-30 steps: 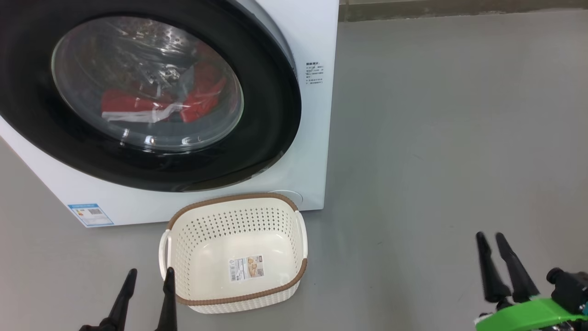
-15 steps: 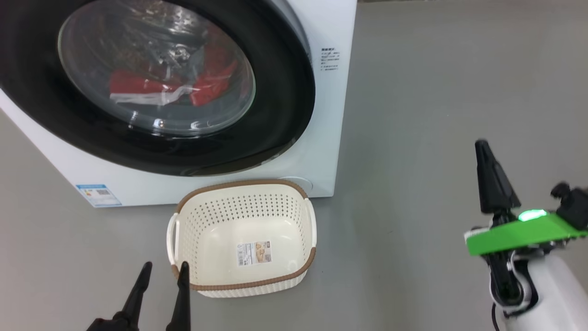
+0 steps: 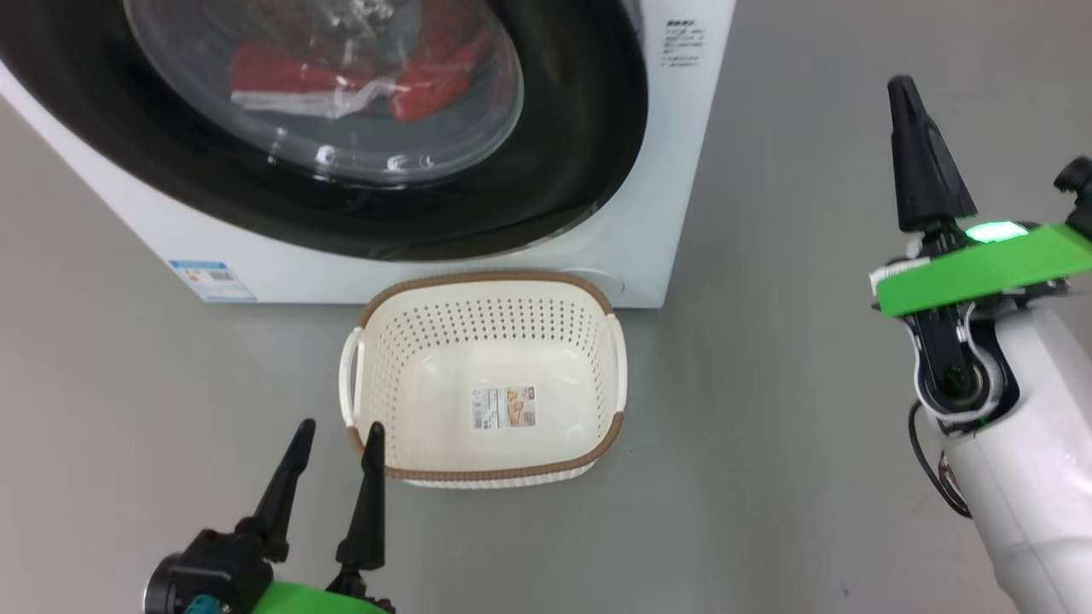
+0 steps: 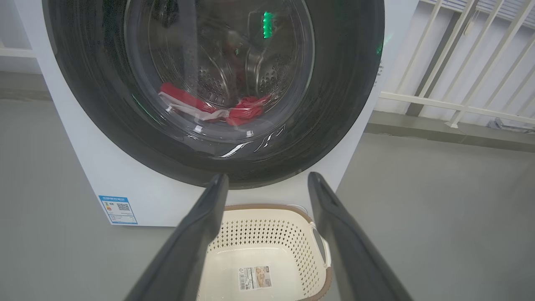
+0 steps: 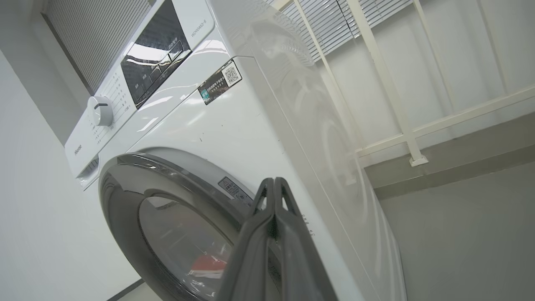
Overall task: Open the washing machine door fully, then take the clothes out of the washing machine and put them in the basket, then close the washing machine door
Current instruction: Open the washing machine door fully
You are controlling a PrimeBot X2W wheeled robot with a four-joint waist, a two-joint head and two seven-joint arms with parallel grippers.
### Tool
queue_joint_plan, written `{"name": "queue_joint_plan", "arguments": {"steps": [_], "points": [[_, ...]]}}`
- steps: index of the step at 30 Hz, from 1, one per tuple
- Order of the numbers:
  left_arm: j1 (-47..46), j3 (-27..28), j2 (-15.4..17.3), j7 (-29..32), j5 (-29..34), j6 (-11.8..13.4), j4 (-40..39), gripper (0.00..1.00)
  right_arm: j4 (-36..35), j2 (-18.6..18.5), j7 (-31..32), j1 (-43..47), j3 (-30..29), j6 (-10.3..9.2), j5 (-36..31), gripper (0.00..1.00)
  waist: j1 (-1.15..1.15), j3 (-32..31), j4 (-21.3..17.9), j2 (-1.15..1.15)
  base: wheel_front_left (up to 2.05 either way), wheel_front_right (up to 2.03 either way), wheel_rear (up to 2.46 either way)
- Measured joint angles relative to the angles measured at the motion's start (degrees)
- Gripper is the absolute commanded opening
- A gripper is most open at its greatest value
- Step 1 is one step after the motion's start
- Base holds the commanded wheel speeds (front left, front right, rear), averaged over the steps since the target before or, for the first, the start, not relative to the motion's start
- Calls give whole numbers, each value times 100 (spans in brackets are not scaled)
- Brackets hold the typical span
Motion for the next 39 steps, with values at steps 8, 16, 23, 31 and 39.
{"name": "queue_joint_plan", "arguments": {"steps": [8,16,23,31,39], "points": [[-271,-159,-3,0,-75,1,-5,100,171,-479,404,-846,816,-1,1929,0,0,370,256,0,0,0,0],[-513,-309,-7,0,-166,1,-67,100,21,-832,1493,-1572,1068,-1,3403,0,0,705,438,0,0,0,0],[-745,-457,-10,0,-269,1,-114,100,-96,-992,2447,-2115,975,-1,4092,0,0,1026,580,0,0,0,0],[-978,-546,-16,-1,-322,2,-165,100,189,-1096,3319,-2563,871,-1,4362,0,0,1364,752,0,0,0,0],[-1126,-693,-20,-1,-423,10,-211,100,570,-1102,4016,-2992,712,-1,4535,0,0,1640,917,0,0,0,0]]}}
